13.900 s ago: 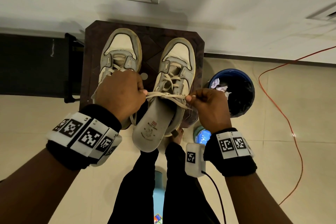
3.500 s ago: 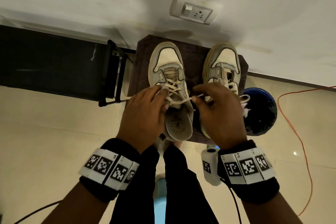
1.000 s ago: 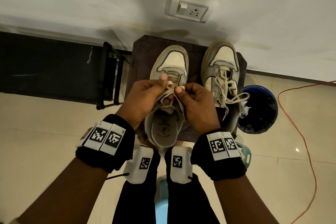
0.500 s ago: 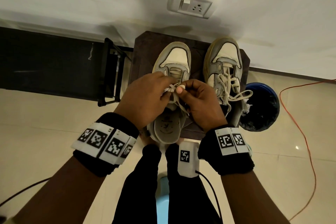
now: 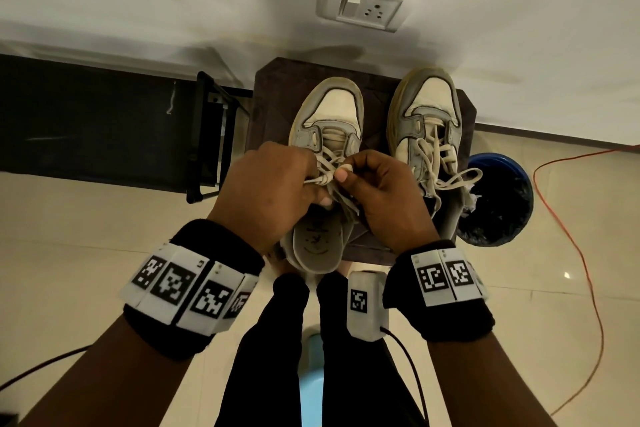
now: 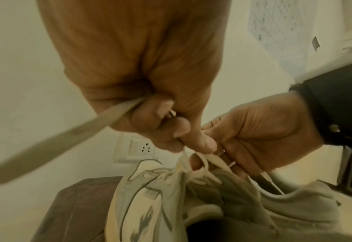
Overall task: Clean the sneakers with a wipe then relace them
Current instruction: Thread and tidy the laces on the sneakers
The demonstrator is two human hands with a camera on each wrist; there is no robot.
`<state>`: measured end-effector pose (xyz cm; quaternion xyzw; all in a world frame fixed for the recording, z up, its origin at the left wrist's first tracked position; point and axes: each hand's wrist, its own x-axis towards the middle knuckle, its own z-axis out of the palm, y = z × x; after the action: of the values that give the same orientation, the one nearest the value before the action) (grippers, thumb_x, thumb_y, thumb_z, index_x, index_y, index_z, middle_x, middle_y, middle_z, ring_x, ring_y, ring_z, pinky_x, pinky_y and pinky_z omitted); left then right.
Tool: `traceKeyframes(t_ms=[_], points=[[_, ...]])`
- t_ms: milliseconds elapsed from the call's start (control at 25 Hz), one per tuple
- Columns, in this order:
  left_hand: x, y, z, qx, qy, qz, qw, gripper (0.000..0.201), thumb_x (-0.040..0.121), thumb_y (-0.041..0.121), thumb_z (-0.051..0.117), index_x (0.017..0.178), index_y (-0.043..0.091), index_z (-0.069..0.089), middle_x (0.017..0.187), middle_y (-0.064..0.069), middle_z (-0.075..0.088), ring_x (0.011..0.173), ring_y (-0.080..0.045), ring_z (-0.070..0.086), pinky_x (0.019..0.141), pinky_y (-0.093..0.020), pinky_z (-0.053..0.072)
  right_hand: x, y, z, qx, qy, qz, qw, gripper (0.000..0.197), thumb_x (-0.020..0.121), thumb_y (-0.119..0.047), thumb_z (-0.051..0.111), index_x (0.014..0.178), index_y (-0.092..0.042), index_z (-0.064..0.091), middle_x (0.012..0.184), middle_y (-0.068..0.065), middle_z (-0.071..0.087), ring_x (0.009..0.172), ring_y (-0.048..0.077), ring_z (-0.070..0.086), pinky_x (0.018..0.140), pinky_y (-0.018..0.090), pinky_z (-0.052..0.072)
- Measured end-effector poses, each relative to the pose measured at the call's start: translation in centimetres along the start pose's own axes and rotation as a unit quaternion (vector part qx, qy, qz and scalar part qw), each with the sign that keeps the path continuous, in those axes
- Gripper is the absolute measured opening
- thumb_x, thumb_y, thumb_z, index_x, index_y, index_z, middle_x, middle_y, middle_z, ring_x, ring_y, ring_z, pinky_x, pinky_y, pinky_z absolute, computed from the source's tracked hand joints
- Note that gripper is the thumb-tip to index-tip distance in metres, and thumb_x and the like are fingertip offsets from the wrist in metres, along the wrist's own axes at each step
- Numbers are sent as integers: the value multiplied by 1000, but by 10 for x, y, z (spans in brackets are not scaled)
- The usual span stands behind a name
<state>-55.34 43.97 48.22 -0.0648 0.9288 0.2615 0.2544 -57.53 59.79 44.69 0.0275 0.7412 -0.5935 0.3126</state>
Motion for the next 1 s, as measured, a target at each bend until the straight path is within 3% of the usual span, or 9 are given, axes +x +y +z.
traceKeyframes(t_ms=[80,200,280,400,520,640,720,840,1000], points=[[1,-3,-1,-54,-8,14,998,24,83,38,68,99,21,72,87,-1,70,81,-20,65,78,-38,54,0,0,0,-9,16,-8,1000,5,91,-10,59,89,-12,62,78,2,68,70,8,64,64,20,50],[1,-7,2,-148,11,3,989,17,80,35,71,90,21,75,73,9,65,72,-8,64,74,-33,54,1,3,2,-16,40,-8,999,9,94,-10,54,89,-16,58,77,-1,65,67,4,62,60,19,48],[2,-13,6,-193,37,-10,980,15,77,34,75,84,21,75,72,12,67,71,-3,64,72,-31,55,3,7,8,-14,55,1,998,9,96,-13,51,90,-18,56,80,0,64,73,10,62,66,28,53],[5,-17,12,-262,44,-26,964,7,80,26,74,84,19,76,74,10,71,69,-5,66,68,-26,55,6,12,16,-12,94,4,995,8,97,-19,49,94,-16,55,84,0,62,79,14,61,74,40,54],[6,-18,16,-286,37,-29,957,8,86,21,67,86,18,75,76,9,70,71,-4,64,66,-21,53,8,11,20,-10,121,-4,993,7,97,-17,50,92,-16,55,82,-2,61,78,12,58,75,35,52],[5,-22,16,-316,51,-41,946,4,83,21,71,83,19,75,75,3,71,70,-10,67,69,-31,57,8,11,19,-6,112,-5,994,9,96,-15,51,91,-16,58,83,0,63,78,13,60,74,33,52],[6,-27,17,-332,64,-67,939,3,81,19,73,82,17,75,76,-2,72,72,-17,68,70,-34,57,8,15,13,-60,132,4,989,10,95,-19,53,91,-14,61,83,1,65,78,16,62,74,37,52],[8,-41,24,-277,70,-113,952,7,85,18,68,86,14,74,78,-2,69,74,-17,63,70,-30,50,3,27,4,-153,193,44,968,19,93,-28,53,96,-13,63,88,6,67,83,26,63,74,45,52],[5,-48,37,-251,71,-152,953,8,89,18,61,84,16,67,73,7,58,73,-14,54,70,-26,40,-6,28,4,-303,236,78,920,20,93,-24,51,100,-11,65,93,12,67,90,32,61,77,40,49]])
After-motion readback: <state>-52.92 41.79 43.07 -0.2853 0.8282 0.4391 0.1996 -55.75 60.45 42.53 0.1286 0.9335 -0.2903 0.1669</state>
